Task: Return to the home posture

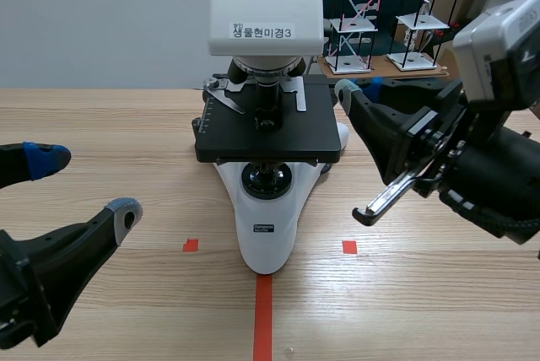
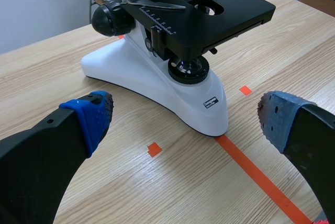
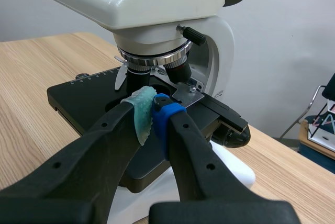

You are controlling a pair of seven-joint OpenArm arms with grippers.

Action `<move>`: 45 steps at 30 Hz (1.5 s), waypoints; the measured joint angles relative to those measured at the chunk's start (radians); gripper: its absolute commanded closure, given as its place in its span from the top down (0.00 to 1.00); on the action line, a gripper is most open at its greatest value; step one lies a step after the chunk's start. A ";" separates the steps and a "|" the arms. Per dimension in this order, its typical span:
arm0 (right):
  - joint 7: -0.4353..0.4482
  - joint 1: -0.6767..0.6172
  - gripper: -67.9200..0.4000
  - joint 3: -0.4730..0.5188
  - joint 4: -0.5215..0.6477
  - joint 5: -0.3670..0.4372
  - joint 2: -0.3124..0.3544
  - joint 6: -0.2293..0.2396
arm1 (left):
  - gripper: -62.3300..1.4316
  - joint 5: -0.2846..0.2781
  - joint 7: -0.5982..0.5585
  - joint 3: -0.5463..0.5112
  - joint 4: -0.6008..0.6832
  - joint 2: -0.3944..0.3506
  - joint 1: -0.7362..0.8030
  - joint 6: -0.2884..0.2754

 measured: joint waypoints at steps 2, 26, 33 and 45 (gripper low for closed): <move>0.000 0.000 0.05 0.000 0.000 0.000 0.000 0.000 | 0.93 0.000 0.000 0.000 0.000 0.000 0.000 0.000; 0.000 -0.021 0.36 0.011 0.000 -0.001 0.000 0.000 | 0.93 0.000 0.000 0.000 0.000 0.000 0.000 0.000; 0.000 -0.178 0.62 0.109 0.053 -0.011 0.045 0.000 | 0.93 0.000 0.000 0.000 0.000 0.000 0.000 0.000; 0.034 -0.545 0.99 0.225 0.135 0.102 0.189 -0.085 | 0.93 0.000 0.000 0.000 0.000 0.000 0.000 0.000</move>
